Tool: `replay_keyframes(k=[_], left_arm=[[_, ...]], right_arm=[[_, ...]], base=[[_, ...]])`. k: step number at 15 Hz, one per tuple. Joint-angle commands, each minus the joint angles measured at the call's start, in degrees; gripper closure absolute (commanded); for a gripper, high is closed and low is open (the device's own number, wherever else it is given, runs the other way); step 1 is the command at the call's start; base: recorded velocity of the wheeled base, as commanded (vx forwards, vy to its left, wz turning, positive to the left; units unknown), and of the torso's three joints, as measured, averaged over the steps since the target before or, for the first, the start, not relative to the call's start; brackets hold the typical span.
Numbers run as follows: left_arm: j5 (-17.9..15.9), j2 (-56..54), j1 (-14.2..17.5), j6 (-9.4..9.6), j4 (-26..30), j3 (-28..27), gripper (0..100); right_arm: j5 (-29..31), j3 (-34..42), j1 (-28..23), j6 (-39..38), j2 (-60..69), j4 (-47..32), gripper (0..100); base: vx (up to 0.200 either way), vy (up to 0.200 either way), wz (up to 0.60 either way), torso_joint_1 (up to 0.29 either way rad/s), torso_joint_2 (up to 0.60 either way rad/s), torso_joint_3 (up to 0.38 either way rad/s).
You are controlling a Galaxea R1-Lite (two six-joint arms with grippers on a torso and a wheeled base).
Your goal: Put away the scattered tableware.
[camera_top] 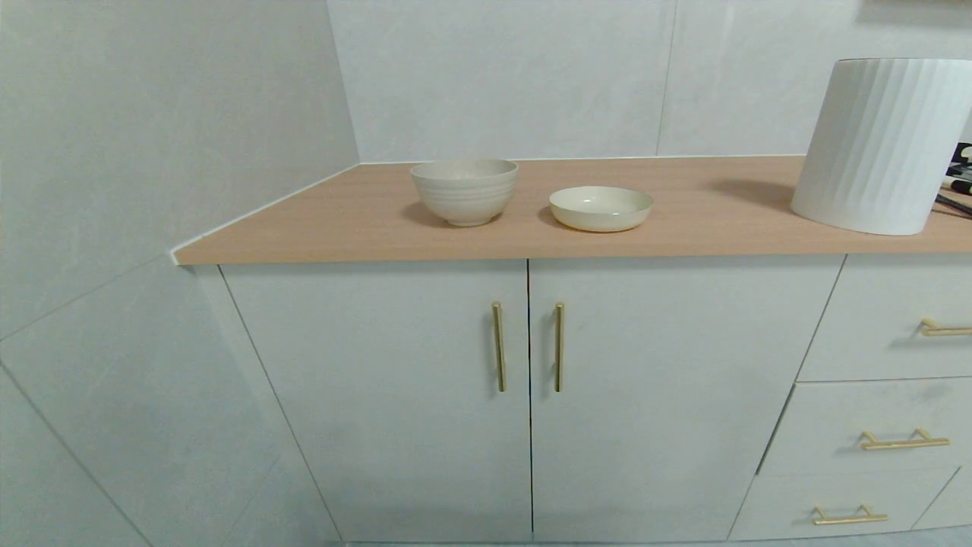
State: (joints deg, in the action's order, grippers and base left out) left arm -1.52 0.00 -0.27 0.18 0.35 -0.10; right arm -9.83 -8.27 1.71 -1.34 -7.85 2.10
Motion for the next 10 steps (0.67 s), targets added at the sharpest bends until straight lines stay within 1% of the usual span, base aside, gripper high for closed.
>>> replay_keyframes(k=[1, 2, 3, 4, 5, 7, 8, 10], left_arm=[[0.0, 0.0, 0.1, -0.01, 0.0, 0.0, 0], [0.0, 0.0, 0.0, -0.01, 0.0, 0.0, 0], [0.0, 0.0, 0.0, -0.01, 0.0, 0.0, 0], [-0.1, 0.0, 0.0, -0.01, 0.0, 0.0, 0], [-0.1, 0.0, 0.0, -0.01, 0.0, 0.0, 0], [-0.1, 0.0, 0.0, -0.01, 0.0, 0.0, 0], [-0.1, 0.0, 0.0, -0.01, 0.0, 0.0, 0], [0.0, 0.0, 0.0, -0.01, 0.0, 0.0, 0]], right_arm=[[-8.5, -4.4, 2.4, -0.3, -18.6, 0.3, 0], [-9.0, -7.1, 3.0, -0.3, -24.9, 0.4, 0], [-8.9, -10.1, 5.0, -0.4, -30.9, 0.4, 0], [-8.6, -13.4, 8.2, -0.7, -37.4, 0.5, 0], [-8.6, -17.8, 13.2, -1.4, -45.1, 0.6, 0], [-8.7, -23.4, 20.5, -2.8, -56.2, 2.1, 0], [-8.7, -24.8, 22.0, -3.5, -59.7, 3.3, 0], [-8.8, -28.6, 24.7, -4.3, -71.3, 11.4, 0]], base=[[0.000, 0.000, 0.00, 0.000, 0.00, 0.000], [0.000, 0.000, 0.00, 0.000, 0.00, 0.000], [0.000, 0.000, 0.00, 0.000, 0.00, 0.000], [0.000, 0.000, 0.00, 0.000, 0.00, 0.000], [0.000, 0.000, 0.00, 0.000, 0.00, 0.000], [0.000, 0.000, 0.00, 0.000, 0.00, 0.000], [0.000, 0.000, 0.00, 0.000, 0.00, 0.000], [0.000, 0.000, 0.00, 0.000, 0.00, 0.000]])
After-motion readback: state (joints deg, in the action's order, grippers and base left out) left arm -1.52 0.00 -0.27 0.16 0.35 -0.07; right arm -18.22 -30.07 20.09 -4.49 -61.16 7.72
